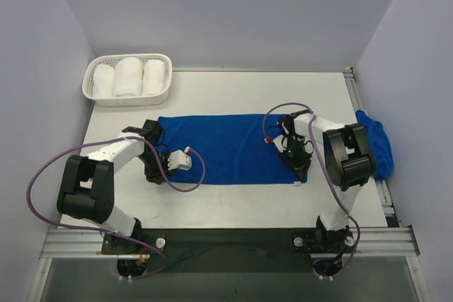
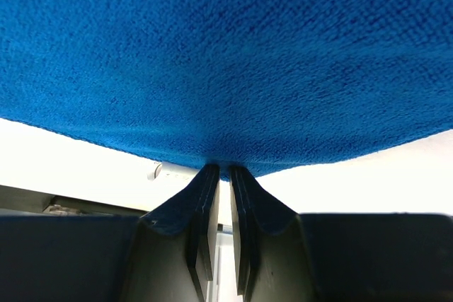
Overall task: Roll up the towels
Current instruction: Flatten the towel
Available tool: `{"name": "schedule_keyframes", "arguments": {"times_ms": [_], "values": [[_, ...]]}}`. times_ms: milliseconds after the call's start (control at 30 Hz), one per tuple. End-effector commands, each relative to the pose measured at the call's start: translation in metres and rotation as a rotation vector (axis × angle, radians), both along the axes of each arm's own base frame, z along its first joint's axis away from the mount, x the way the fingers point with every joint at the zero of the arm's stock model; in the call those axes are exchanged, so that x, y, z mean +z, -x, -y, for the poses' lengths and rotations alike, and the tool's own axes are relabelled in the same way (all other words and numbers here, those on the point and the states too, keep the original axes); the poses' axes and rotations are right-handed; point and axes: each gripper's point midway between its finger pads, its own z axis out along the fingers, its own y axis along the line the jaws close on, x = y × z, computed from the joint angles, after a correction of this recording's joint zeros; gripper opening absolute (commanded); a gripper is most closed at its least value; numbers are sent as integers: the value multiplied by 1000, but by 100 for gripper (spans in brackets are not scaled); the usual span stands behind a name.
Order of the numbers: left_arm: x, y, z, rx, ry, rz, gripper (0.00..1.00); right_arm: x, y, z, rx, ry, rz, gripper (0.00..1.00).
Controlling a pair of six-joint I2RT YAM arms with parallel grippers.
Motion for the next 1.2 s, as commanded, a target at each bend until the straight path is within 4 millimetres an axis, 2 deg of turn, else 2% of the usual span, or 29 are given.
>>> {"name": "schedule_keyframes", "arguments": {"times_ms": [0, 133, 300, 433, 667, 733, 833, 967, 1167], "values": [[-9, -14, -3, -11, -19, 43, 40, 9, 2, 4, 14, 26, -24, 14], [-11, -16, -5, -20, -36, 47, 27, 7, 3, 5, 14, 25, -33, 14], [-11, -20, -10, -21, -62, 52, 0, 7, 0, 3, 11, 19, -31, 14], [0, -21, -6, -37, -38, 41, 0, 8, -1, 4, 10, 16, -29, 14], [39, -17, 14, -33, 64, -69, 0, 8, -1, 7, 9, 17, -29, 14], [41, -14, 17, -26, 74, -110, 0, 8, -1, 8, 10, 20, -30, 14], [32, -7, 14, -11, 40, -210, 0, 8, -2, 8, 5, 19, -27, 14], [8, 1, 3, 25, -8, -343, 0, 9, -2, 9, 4, 21, -29, 14], [-10, -11, -12, 107, -17, -336, 0, 8, 1, 11, 7, 22, -38, 14]]}}
